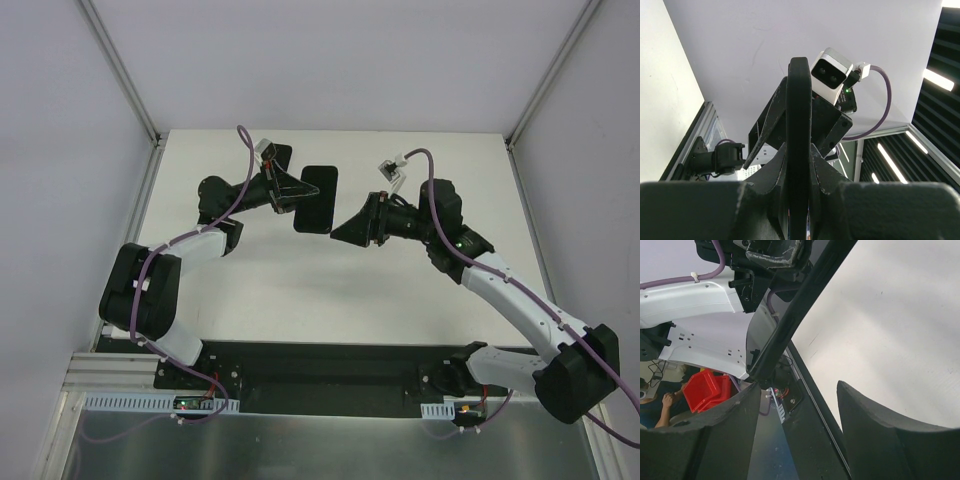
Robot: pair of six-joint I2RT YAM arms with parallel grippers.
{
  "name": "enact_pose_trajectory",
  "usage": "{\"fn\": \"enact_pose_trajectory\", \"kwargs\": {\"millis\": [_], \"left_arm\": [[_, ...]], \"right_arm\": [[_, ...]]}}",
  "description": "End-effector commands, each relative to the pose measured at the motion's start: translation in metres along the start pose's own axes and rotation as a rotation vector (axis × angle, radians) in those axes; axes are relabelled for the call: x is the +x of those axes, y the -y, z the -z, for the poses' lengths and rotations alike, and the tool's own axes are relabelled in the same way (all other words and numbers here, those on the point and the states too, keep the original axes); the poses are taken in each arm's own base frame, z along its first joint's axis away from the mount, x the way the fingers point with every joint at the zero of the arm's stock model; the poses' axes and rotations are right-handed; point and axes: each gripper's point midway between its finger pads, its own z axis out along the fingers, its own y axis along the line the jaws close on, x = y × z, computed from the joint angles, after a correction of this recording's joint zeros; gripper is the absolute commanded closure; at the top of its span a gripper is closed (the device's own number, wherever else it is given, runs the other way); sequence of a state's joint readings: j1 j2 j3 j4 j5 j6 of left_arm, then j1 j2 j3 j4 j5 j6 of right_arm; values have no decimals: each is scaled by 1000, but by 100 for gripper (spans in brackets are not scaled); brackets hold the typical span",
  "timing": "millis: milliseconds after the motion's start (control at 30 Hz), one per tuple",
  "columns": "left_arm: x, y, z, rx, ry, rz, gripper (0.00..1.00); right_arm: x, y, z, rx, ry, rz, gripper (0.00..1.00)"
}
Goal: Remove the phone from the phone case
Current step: Remove the phone case from the phone.
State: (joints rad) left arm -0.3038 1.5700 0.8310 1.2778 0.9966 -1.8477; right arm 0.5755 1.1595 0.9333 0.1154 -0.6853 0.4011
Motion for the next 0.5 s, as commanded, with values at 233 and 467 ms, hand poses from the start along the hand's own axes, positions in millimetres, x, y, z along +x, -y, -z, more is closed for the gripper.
{"fn": "enact_pose_trajectory", "kwargs": {"millis": [233,467], "left_arm": [[17,36,2,67,-36,-152,100],[18,33,4,64,-30,-147,100]], "right_arm": [[-29,-39,12,-87,82,65,35],[-29,-28,5,-60,81,45,35]]}}
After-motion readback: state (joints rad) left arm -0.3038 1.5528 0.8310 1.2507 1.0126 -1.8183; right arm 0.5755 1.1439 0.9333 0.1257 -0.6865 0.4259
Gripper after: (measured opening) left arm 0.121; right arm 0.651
